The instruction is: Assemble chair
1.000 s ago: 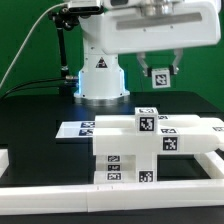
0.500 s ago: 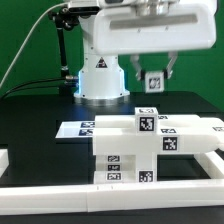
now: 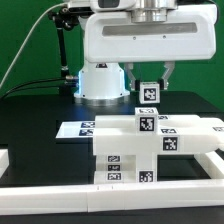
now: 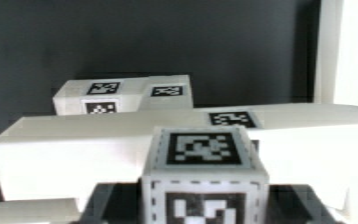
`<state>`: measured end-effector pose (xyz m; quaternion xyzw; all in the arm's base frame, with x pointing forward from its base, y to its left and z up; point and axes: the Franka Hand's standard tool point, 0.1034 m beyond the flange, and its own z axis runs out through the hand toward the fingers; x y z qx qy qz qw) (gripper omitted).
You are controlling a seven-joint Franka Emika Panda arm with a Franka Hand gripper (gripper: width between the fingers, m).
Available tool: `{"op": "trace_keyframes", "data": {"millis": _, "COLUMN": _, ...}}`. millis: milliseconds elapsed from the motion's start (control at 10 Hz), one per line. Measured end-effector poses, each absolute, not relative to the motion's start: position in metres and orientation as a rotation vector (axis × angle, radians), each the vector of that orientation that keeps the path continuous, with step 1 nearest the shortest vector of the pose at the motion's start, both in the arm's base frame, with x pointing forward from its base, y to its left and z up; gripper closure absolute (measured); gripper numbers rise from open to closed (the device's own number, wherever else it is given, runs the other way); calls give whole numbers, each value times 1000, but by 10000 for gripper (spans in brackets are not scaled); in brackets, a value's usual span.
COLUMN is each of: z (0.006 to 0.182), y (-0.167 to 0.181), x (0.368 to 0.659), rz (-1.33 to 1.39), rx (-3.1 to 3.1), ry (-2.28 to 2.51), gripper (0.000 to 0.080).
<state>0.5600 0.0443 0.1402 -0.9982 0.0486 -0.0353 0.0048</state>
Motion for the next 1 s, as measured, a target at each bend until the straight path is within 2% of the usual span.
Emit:
{"op": "trace_keyframes", "data": {"millis": 400, "z": 147, "y": 37, "x": 569, "rz": -126, "rx": -3131, "ry": 131, "gripper": 517}}
{"op": "trace_keyframes", "data": {"millis": 600, "z": 137, "y": 34, "x": 571, "rz": -127, "rx": -3143, "ry": 130, "gripper": 517}}
{"op": "trace_keyframes", "data": {"millis": 1000, "z": 133, "y": 33, "x": 569, "rz": -120, "rx": -3146, "ry": 131, "gripper": 517}}
